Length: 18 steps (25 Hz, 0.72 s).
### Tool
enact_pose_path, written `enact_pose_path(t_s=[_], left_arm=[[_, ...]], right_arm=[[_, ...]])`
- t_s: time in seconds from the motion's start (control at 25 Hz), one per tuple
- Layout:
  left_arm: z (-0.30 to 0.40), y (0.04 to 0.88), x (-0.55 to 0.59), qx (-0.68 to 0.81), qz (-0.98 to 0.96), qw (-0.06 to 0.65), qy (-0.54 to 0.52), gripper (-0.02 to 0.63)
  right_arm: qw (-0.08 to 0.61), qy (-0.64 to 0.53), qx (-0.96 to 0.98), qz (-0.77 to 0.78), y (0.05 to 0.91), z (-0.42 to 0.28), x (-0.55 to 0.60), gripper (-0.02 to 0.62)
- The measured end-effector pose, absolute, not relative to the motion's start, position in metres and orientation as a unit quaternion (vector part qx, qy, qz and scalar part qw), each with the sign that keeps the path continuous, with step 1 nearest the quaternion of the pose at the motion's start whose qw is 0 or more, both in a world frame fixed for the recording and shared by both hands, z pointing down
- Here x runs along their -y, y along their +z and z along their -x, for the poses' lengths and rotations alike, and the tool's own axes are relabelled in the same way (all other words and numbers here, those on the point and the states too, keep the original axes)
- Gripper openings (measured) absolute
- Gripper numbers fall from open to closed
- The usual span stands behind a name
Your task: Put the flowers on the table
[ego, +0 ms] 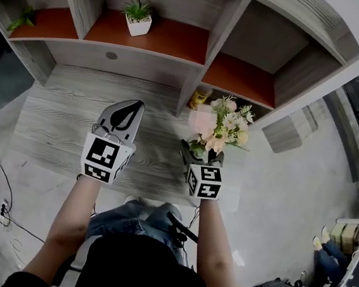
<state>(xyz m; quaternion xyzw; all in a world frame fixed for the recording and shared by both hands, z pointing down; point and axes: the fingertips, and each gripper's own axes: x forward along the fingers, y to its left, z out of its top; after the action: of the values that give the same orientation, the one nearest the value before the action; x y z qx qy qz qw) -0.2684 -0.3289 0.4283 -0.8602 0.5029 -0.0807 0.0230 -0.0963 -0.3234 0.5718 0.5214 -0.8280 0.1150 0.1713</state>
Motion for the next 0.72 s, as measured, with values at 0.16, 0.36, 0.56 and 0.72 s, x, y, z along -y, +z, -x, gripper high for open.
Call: enact_pose_path(t_s=[0.16,0.36,0.56,0.72], left_arm=[[0.269,0.427,0.329,-0.504,0.859,0.021,-0.081,0.011],[0.268,0.426,0.330,-0.504,0.860,0.021,-0.081,0.010],[0.264,0.423,0.327,-0.504,0.860,0.020,-0.077,0.011],[0.258,0.418,0.325,-0.503,0.861,0.018,-0.072,0.010]], right_arm=[[0.183,0.123,0.826,-0.518,0.576,0.096,0.323,0.367],[0.189,0.146,0.824,-0.514,0.579,0.095,0.322,0.368],[0.194,0.149,0.820,-0.518,0.577,0.090,0.313,0.381],[0.198,0.154,0.822,-0.511,0.573,0.085,0.304,0.382]])
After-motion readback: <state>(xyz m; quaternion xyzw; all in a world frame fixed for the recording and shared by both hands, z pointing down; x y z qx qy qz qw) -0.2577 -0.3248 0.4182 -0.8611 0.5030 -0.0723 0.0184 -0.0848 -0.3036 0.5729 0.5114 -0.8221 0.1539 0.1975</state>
